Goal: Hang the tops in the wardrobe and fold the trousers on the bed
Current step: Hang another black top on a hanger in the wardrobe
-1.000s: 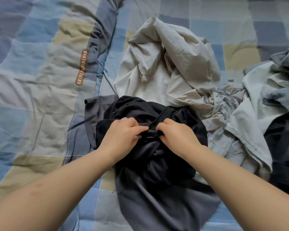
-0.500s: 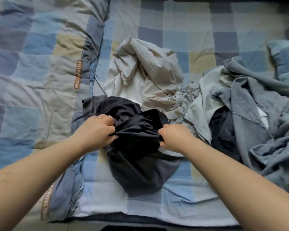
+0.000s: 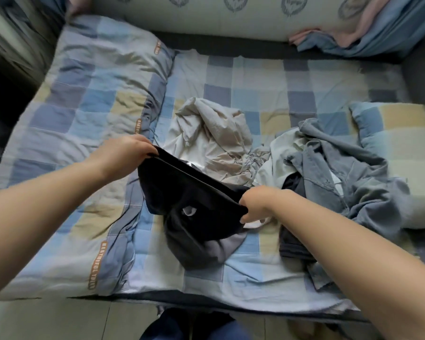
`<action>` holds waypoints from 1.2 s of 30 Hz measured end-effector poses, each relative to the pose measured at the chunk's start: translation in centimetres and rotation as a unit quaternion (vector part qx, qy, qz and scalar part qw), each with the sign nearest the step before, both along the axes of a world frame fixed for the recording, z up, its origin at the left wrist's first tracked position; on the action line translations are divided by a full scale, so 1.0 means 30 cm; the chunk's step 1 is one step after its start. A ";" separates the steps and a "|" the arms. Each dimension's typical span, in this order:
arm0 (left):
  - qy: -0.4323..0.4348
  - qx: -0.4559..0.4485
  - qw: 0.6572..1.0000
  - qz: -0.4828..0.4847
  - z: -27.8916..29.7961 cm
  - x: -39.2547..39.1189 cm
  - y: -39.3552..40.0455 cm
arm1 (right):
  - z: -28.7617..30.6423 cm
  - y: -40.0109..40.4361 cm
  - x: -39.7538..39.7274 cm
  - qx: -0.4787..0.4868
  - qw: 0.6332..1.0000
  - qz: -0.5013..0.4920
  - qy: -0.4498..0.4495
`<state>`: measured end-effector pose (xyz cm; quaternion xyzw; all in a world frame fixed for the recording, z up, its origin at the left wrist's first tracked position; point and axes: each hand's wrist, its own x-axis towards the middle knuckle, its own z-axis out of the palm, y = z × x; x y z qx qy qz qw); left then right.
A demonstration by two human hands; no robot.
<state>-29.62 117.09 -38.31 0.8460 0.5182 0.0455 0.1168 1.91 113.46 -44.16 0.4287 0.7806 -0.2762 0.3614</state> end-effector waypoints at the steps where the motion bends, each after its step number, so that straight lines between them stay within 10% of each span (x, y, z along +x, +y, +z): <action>1: 0.001 -0.001 1.000 -0.011 0.052 -0.003 -0.006 | 0.059 0.001 0.009 0.036 0.999 0.027 -0.014; 16: 0.156 0.105 0.979 -0.077 0.733 -0.024 -0.036 | 0.938 -0.177 0.089 0.460 0.882 0.028 -0.095; 29: -0.243 0.072 0.957 -0.139 1.103 0.178 -0.177 | 1.397 -0.780 0.142 0.648 0.734 -0.168 -0.113; 36: -0.486 -0.192 0.834 -0.176 1.179 0.472 -0.434 | 1.469 -1.218 0.164 0.672 0.670 -0.285 -0.136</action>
